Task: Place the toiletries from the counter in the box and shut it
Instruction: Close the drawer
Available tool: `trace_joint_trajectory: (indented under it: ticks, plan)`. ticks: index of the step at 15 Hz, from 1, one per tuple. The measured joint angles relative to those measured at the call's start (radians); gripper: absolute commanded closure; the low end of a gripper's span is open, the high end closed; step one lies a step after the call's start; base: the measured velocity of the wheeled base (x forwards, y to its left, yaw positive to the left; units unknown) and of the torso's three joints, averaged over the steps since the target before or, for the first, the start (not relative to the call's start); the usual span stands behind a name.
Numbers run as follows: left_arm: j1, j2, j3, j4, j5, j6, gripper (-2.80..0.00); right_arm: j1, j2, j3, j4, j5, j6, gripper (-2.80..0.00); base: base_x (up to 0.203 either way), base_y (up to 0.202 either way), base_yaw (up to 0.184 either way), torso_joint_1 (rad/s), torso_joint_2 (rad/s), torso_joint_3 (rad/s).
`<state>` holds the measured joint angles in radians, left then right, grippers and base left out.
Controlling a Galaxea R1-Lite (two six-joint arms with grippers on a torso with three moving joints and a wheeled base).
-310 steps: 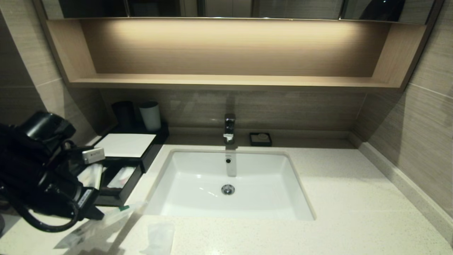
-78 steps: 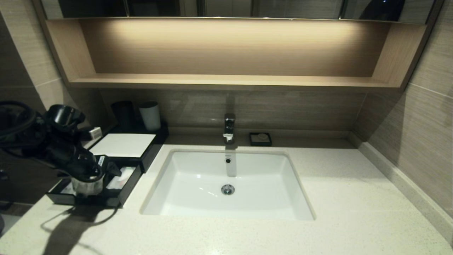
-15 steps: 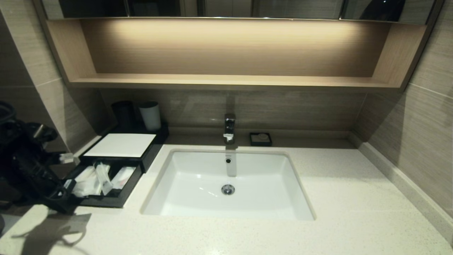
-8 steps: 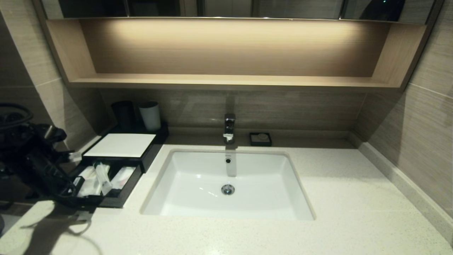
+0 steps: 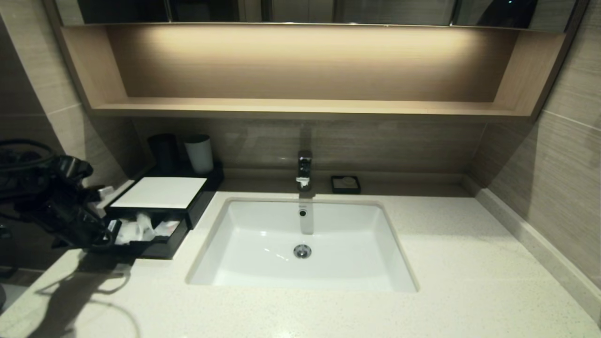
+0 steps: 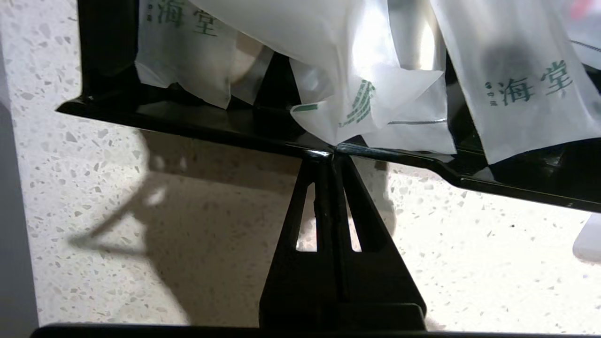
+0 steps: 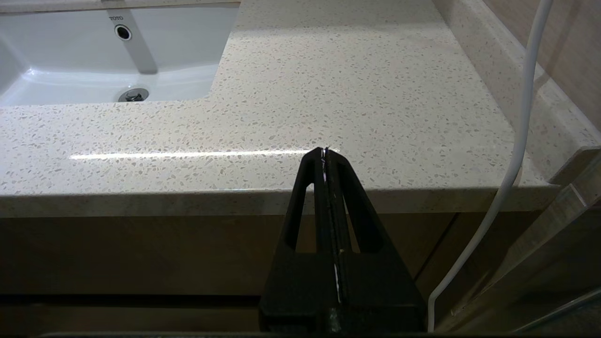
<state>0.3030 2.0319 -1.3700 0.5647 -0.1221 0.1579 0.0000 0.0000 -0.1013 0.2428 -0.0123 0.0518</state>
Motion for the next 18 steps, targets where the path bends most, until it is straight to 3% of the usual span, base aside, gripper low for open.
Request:
trace_joint_trajectory:
  ticks: [4,8,13,18]
  plan:
    - [0.000,0.004,-0.021,-0.065,-0.011,-0.011,0.00,0.000,0.000,0.000,0.000,0.000,0.000,0.00,0.000,0.000,0.000,0.000,0.00,0.000]
    - [-0.004,0.019,-0.024,-0.158,-0.081,-0.039,0.00,0.000,0.000,0.000,0.000,0.000,0.000,0.00,0.000,0.000,0.000,0.000,0.00,0.000]
    - [-0.026,0.050,-0.032,-0.235,-0.087,-0.086,0.00,0.000,0.000,0.000,0.000,0.000,0.000,0.00,0.000,0.000,0.000,0.000,0.00,0.000]
    - [-0.021,0.051,-0.012,-0.243,-0.091,-0.066,0.00,0.000,0.000,0.000,0.000,0.000,0.000,0.00,0.000,0.000,0.000,0.000,0.00,0.000]
